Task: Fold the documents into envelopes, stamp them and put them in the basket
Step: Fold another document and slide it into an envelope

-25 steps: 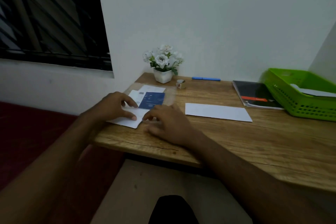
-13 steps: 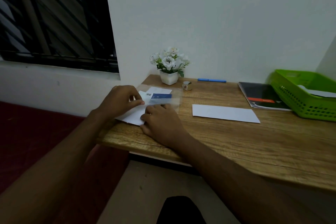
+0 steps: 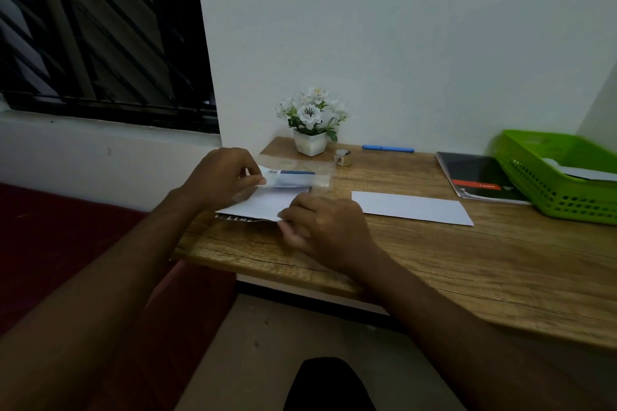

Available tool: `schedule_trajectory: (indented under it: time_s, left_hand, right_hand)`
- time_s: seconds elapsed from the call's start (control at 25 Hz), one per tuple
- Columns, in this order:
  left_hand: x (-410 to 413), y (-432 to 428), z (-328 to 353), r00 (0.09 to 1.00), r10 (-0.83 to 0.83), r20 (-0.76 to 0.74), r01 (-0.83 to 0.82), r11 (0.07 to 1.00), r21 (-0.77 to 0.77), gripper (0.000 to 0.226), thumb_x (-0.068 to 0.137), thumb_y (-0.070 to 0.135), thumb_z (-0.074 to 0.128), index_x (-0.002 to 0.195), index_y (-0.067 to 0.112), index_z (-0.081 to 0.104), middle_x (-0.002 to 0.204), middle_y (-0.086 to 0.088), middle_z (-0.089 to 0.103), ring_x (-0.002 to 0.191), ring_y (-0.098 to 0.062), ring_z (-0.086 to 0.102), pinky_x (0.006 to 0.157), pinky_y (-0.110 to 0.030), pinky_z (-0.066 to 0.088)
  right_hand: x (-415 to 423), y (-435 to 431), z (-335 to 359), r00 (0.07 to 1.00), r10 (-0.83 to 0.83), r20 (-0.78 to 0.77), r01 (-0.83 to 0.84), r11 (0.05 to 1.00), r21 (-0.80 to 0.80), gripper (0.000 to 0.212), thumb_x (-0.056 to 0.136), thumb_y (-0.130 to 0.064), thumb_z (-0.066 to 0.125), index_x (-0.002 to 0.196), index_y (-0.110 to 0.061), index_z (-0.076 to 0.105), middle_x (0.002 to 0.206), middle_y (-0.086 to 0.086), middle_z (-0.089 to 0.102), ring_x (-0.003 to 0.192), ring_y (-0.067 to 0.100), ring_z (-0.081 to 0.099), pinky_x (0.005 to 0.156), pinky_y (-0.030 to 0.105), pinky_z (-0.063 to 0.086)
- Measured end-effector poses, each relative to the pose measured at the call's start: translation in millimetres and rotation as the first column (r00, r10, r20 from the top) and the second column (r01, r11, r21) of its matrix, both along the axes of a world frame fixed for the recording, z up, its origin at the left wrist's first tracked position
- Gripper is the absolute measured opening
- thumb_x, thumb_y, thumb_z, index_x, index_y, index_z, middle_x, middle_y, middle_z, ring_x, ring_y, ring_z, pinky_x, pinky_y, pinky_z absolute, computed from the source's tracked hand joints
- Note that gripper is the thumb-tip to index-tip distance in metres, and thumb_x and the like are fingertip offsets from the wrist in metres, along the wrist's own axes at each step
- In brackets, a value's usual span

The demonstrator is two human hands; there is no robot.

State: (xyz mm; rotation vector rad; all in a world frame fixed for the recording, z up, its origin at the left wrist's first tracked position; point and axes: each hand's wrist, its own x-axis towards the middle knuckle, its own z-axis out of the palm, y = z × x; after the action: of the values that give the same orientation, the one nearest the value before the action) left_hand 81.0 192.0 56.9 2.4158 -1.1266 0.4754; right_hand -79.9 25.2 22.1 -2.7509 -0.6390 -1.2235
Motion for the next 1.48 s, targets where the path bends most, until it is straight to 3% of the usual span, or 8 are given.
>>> schedule_trajectory:
  time_s: [0.2,0.28,0.48,0.64,0.88,1.16,1.28,1.48]
  left_hand:
    - [-2,-1,4,1.000,0.005,-0.029,-0.003,0.999,0.041,0.013,0.081,0.024,0.071,0.089,0.014,0.074,0.087,0.001,0.066,0.069,-0.009,0.054,0.057,-0.024,0.039]
    - [-4,-2,4,1.000,0.011,-0.019,-0.010,0.999,0.037,0.011,0.080,0.021,0.072,0.087,0.013,0.073,0.087,0.000,0.066,0.067,-0.007,0.053,0.057,-0.024,0.039]
    - [-9,-1,1,0.999,0.014,-0.046,-0.010,0.997,0.078,0.015,0.080,0.030,0.072,0.086,0.017,0.073,0.087,0.004,0.066,0.071,-0.010,0.056,0.059,-0.024,0.041]
    - [-15,1,-6,0.996,0.040,-0.084,-0.031,0.995,0.098,0.011,0.080,0.031,0.071,0.086,0.021,0.072,0.088,0.005,0.064,0.073,-0.009,0.056,0.060,-0.024,0.041]
    - [-26,7,-24,0.982,0.029,-0.187,-0.009,0.995,0.104,0.014,0.078,0.039,0.072,0.087,0.029,0.070,0.090,0.009,0.064,0.080,-0.006,0.055,0.062,-0.022,0.040]
    - [-66,-69,-12,0.931,-0.288,-0.225,0.184,0.902,-0.390,0.017,0.096,0.022,0.050,0.105,0.024,0.064,0.094,0.014,0.066,0.090,0.004,0.060,0.074,-0.017,0.047]
    - [-82,-112,-3,0.862,-0.358,-0.358,0.083,0.797,-0.598,0.026,0.091,0.020,0.060,0.115,0.011,0.060,0.092,-0.004,0.070,0.083,-0.013,0.067,0.072,-0.026,0.053]
    - [-88,-147,-8,0.694,-0.470,-0.545,-0.126,0.666,-0.735,0.023,0.083,0.011,0.068,0.105,0.010,0.064,0.084,0.004,0.071,0.071,-0.005,0.069,0.058,-0.021,0.055]
  right_hand:
    - [-56,-35,17,0.978,0.073,0.198,-0.129,0.950,0.285,0.017,0.089,-0.025,0.066,0.095,-0.011,0.073,0.090,0.001,0.071,0.067,0.003,0.062,0.051,0.017,0.049]
    - [-74,-47,22,0.972,0.049,0.228,-0.151,0.879,0.453,0.014,0.088,-0.020,0.066,0.097,-0.011,0.072,0.090,-0.001,0.070,0.071,0.001,0.062,0.055,0.010,0.047]
    - [-96,-70,26,0.962,-0.046,0.269,-0.180,0.635,0.751,0.013,0.088,-0.019,0.066,0.099,-0.013,0.071,0.083,-0.007,0.072,0.060,0.009,0.070,0.049,0.021,0.051]
    - [-108,-87,30,0.954,-0.098,0.284,-0.218,0.427,0.877,0.011,0.088,-0.026,0.067,0.093,-0.018,0.074,0.073,-0.006,0.073,0.054,0.017,0.070,0.045,0.020,0.049]
    - [-119,-116,25,0.955,-0.151,0.254,-0.212,0.249,0.945,0.009,0.090,-0.023,0.066,0.088,-0.026,0.075,0.076,-0.001,0.074,0.053,0.022,0.070,0.048,0.024,0.053]
    - [-122,-142,13,0.958,-0.206,0.198,-0.184,0.086,0.979,0.010,0.093,-0.018,0.063,0.087,-0.020,0.072,0.073,-0.003,0.072,0.053,0.014,0.069,0.048,0.022,0.054]
    - [-125,-155,6,0.961,-0.225,0.163,-0.161,0.026,0.987,0.009,0.093,-0.014,0.062,0.088,-0.016,0.070,0.070,-0.005,0.072,0.053,0.013,0.069,0.048,0.021,0.054]
    - [-133,-178,-5,0.977,-0.183,0.111,-0.121,-0.046,0.992,0.009,0.093,-0.014,0.061,0.091,-0.016,0.070,0.072,-0.005,0.072,0.062,0.014,0.070,0.052,0.024,0.056]
